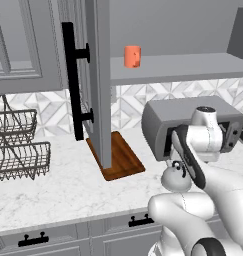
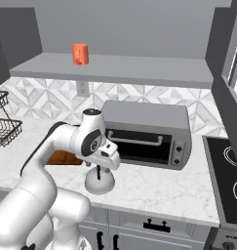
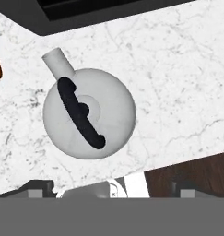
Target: Pick the kettle from the counter and place it on the tray. Then pick the mug from the cabinet and place it on the tray. Then close the cabinet doors.
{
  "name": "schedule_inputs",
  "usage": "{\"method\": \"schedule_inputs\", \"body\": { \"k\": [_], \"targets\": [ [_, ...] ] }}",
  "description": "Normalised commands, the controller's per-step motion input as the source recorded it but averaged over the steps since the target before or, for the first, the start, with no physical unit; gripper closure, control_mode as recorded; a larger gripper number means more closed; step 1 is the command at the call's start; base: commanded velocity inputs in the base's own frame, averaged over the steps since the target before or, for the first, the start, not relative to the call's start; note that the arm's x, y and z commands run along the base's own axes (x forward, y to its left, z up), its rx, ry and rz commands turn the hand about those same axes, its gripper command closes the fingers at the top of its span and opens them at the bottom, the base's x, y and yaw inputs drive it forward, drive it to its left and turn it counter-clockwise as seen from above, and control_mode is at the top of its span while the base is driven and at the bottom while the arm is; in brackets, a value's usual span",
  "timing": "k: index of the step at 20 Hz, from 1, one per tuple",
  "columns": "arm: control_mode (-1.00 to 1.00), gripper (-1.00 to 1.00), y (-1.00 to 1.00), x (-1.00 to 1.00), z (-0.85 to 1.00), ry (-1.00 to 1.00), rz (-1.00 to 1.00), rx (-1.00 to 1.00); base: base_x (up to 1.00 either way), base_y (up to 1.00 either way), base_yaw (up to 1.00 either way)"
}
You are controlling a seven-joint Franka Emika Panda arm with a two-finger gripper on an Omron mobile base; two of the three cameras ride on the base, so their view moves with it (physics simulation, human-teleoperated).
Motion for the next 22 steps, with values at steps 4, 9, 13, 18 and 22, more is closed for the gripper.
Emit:
{"method": "schedule_inputs", "body": {
  "k": [4,9,13,18,22],
  "targets": [
    [-1.0,-1.0,0.11,0.04,-0.19,0.0,0.02,0.0,0.0,0.0,0.0],
    [-1.0,-1.0,0.01,0.24,-0.19,0.0,0.06,0.0,0.0,0.0,0.0],
    [-1.0,-1.0,0.0,0.32,-0.23,0.0,0.06,0.0,0.0,0.0,0.0],
    [-1.0,-1.0,0.0,0.3,-0.18,0.0,0.07,0.0,0.0,0.0,0.0],
    [-1.0,-1.0,0.0,0.14,-0.14,0.0,0.07,0.0,0.0,0.0,0.0]
  ]
}}
